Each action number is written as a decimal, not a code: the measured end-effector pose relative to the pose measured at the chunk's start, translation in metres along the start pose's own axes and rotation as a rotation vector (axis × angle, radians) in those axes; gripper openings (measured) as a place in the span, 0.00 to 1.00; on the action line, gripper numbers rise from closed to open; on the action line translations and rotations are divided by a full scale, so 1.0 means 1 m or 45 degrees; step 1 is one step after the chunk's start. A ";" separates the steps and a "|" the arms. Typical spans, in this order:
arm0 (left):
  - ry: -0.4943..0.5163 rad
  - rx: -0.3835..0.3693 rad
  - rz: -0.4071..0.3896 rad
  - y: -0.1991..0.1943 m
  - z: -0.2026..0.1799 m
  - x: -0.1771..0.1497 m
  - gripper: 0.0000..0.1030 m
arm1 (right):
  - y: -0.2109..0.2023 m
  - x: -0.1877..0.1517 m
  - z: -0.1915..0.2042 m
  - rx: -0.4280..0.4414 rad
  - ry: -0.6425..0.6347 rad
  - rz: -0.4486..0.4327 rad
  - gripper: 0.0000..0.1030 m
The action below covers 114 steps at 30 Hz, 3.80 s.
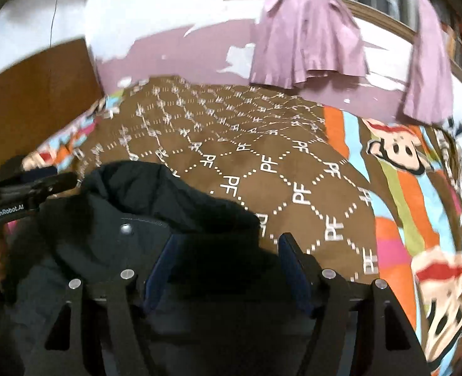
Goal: Fold large clothes
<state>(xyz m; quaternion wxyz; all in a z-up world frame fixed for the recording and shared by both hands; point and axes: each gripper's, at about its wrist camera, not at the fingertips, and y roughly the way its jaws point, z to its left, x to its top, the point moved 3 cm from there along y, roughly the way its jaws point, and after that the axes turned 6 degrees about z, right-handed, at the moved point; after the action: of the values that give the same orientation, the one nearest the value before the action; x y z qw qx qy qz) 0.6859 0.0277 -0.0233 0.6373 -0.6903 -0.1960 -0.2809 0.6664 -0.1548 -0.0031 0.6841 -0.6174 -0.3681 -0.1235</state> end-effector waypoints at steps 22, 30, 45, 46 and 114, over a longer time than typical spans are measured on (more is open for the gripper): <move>0.122 -0.213 0.102 -0.037 0.028 -0.042 0.06 | -0.023 -0.019 -0.010 0.125 -0.073 0.007 0.06; 0.286 -0.121 0.348 -0.013 0.004 -0.098 0.05 | -0.014 -0.071 0.002 0.128 -0.202 0.214 0.06; 0.358 -0.215 0.273 0.014 0.020 -0.118 0.08 | 0.024 -0.101 -0.011 0.221 -0.079 0.277 0.10; 0.341 -0.234 0.253 0.008 0.023 -0.118 0.11 | 0.018 -0.101 -0.012 0.232 -0.067 0.256 0.14; -0.087 -0.202 -0.056 -0.085 -0.030 -0.086 0.71 | -0.052 -0.075 0.033 0.154 0.098 -0.008 0.69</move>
<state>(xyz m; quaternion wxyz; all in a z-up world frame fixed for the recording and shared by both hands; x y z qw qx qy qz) 0.5624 0.0147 -0.0119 0.5673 -0.7433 -0.2100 -0.2857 0.5700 -0.1557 -0.0148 0.7334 -0.5685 -0.3504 -0.1268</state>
